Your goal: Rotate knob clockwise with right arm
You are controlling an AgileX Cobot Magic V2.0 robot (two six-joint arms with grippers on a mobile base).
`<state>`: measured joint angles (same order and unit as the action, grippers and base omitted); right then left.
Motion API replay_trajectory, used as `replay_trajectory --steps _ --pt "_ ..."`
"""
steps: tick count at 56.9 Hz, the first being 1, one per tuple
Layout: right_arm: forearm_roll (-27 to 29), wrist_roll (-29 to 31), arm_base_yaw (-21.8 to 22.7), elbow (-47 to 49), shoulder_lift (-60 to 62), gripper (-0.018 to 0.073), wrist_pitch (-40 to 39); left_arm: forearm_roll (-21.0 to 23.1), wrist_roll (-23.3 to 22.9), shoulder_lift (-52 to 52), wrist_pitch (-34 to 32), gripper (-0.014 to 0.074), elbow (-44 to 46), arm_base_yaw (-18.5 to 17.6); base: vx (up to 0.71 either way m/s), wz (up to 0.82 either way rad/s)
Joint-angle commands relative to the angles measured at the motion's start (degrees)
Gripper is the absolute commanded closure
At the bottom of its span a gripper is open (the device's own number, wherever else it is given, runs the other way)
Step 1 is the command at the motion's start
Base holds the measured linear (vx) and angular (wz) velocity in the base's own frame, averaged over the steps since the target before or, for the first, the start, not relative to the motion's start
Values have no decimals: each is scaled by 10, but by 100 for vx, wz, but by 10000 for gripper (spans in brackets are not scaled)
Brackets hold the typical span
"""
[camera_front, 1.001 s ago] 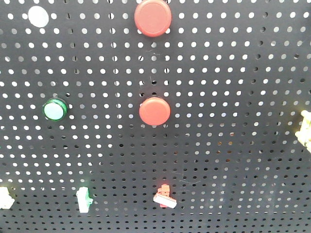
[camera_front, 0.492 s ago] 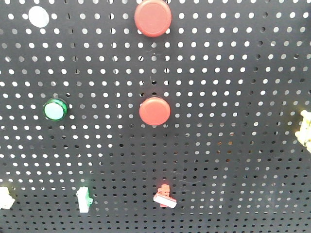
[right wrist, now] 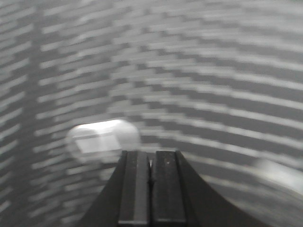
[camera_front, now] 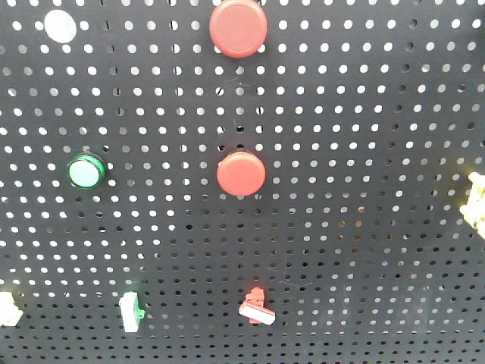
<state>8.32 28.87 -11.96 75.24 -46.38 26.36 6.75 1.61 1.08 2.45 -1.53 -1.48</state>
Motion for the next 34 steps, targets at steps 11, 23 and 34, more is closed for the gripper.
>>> replay_trajectory --steps 11,23,34 --pt "0 74 -33 43 -14 553 -48 4 -6 0 -47 603 -7 1 0 0" --pt "-44 76 -33 43 -15 447 -47 4 -6 0 -47 603 -7 1 0 0" --pt "-54 75 -33 43 -31 298 -47 4 -6 0 -47 603 -7 1 0 0"
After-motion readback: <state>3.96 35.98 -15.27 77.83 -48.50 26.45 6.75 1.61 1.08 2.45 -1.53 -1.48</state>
